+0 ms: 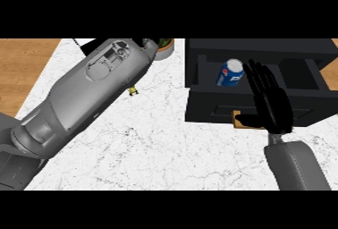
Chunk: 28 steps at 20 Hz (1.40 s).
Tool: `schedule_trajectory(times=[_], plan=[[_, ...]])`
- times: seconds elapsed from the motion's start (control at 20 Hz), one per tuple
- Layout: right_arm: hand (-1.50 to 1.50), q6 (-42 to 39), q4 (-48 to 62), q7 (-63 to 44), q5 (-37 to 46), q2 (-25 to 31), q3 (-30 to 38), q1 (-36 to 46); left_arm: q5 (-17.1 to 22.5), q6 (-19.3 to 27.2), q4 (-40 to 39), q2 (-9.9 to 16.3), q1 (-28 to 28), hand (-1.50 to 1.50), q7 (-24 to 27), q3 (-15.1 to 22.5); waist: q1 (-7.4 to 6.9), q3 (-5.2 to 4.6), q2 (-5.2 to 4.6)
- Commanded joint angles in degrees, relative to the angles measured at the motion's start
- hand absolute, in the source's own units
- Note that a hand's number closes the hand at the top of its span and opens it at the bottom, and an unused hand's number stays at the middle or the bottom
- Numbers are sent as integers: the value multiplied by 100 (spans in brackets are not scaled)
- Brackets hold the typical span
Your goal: Pick up the can, place it into the drawer and close the drawer
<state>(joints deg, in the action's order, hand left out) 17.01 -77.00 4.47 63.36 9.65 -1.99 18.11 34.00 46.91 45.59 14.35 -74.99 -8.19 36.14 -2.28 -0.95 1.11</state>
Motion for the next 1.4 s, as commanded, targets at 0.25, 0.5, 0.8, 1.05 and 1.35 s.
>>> schedule_trajectory(times=[0.25,0.5,0.8,1.05,1.35], plan=[[-150,955,2034,235,365,-24,385,739,-228,66,1099,573,302,-150,-725,155,-155,108,-120],[-150,1680,2865,324,407,-105,679,1294,-234,-154,1360,970,679,-150,-732,28,-169,110,-173],[-150,2203,4190,456,401,-116,985,2390,-425,56,2193,1248,1344,-150,-966,74,-171,106,-155],[-150,2620,4933,120,616,-115,1151,3078,-481,16,2491,1261,1603,-150,-964,52,-233,108,-212],[-150,2556,5483,332,469,189,1358,3780,-557,-160,2945,1567,2175,-150,-822,-11,-256,107,-234]])
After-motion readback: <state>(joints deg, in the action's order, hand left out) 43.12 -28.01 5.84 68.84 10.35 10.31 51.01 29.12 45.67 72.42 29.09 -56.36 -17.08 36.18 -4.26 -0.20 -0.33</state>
